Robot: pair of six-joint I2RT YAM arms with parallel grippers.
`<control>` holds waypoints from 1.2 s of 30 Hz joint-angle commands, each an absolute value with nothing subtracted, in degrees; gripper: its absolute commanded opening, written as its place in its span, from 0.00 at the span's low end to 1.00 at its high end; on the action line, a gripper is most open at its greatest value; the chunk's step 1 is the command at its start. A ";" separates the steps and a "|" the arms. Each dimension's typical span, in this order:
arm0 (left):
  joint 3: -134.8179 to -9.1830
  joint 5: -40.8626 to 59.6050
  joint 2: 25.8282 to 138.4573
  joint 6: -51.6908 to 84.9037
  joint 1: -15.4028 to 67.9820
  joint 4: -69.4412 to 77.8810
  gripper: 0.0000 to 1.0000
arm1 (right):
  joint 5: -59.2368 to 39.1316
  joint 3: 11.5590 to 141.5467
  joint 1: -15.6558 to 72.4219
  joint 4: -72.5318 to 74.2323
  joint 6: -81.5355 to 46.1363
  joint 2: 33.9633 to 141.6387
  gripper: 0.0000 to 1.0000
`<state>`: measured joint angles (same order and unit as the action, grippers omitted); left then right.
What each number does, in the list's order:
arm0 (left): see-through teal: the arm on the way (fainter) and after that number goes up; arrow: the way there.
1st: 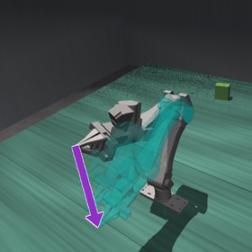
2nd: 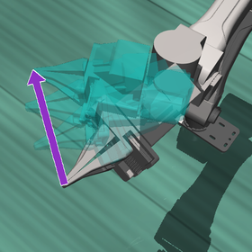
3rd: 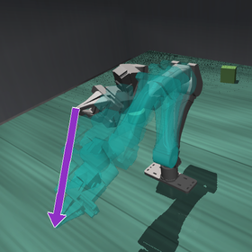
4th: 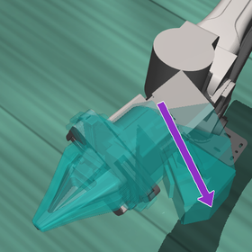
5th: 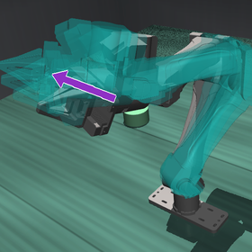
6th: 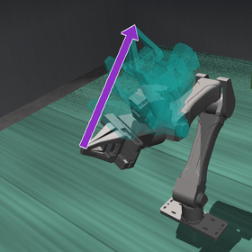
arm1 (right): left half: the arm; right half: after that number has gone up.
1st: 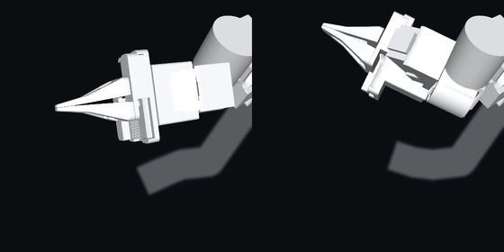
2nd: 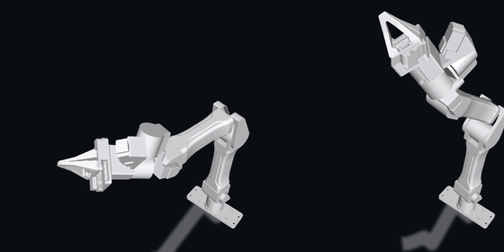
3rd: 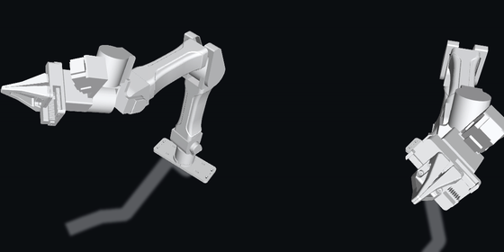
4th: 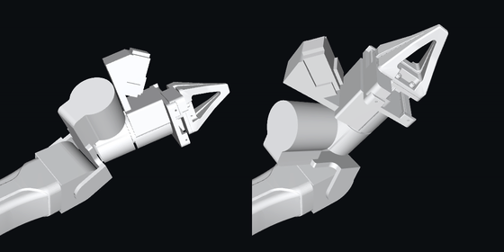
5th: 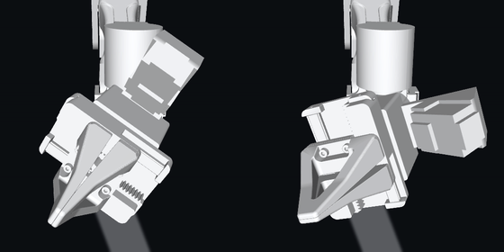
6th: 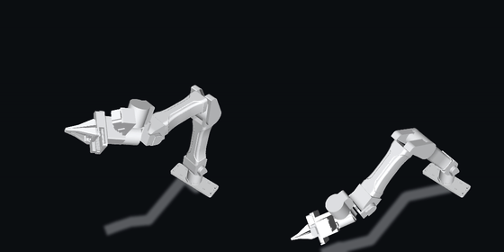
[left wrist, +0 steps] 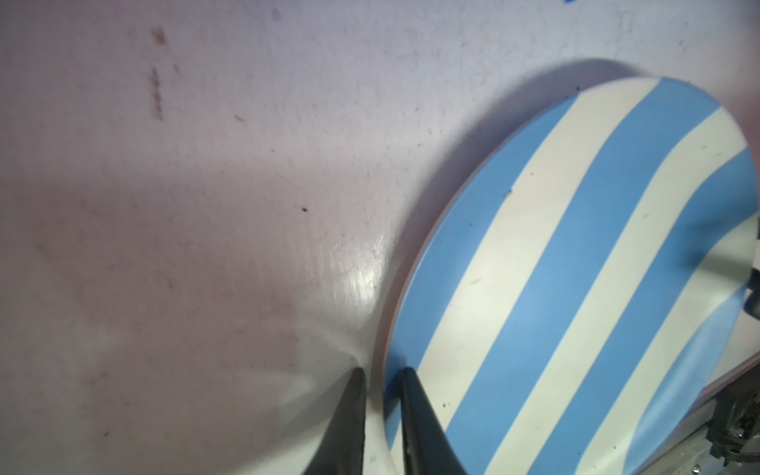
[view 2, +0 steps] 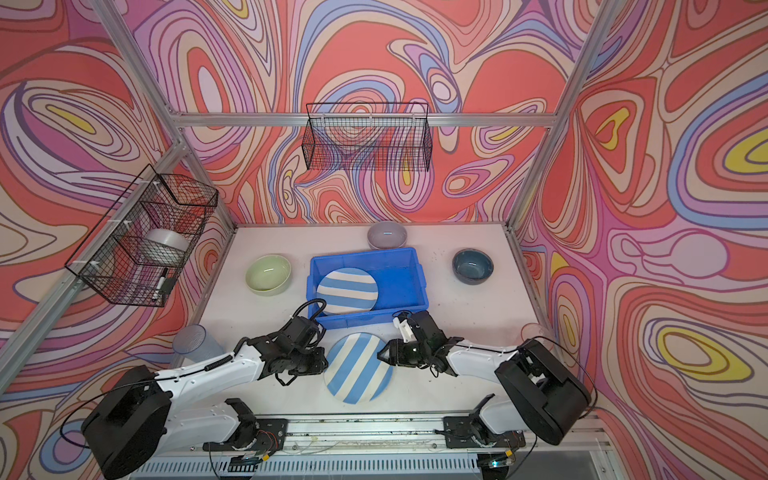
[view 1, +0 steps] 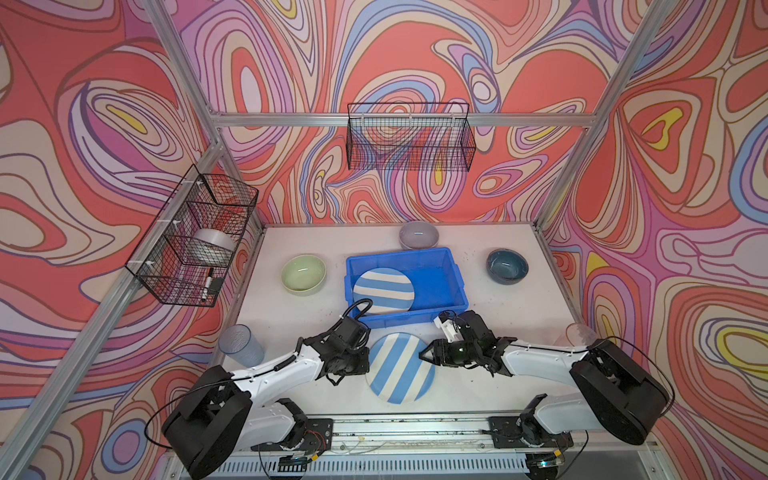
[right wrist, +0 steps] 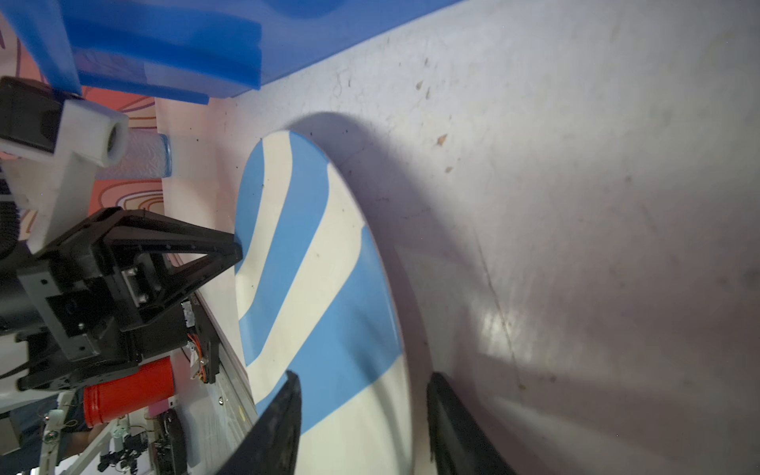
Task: Place the mixed dishes into the plastic bin
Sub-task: 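Pinch opposite edges of the blue-striped plate with both grippers, then lift the blue-striped plate with both grippers and carry it over the bin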
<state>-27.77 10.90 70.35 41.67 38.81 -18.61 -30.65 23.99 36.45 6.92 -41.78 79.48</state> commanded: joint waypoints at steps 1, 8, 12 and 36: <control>-26.82 7.61 72.41 42.10 39.03 -22.50 0.20 | -32.53 23.52 36.65 8.47 -43.02 78.25 0.45; -26.13 7.84 72.16 42.66 39.11 -21.79 0.20 | -33.87 23.13 36.65 10.78 -44.13 78.62 0.31; -26.10 8.40 71.77 42.76 39.11 -21.40 0.20 | -34.25 23.10 36.65 11.92 -44.50 79.40 0.24; -34.41 3.95 58.20 42.68 39.03 -36.63 0.39 | -32.74 29.52 36.56 -10.29 -37.54 68.52 0.00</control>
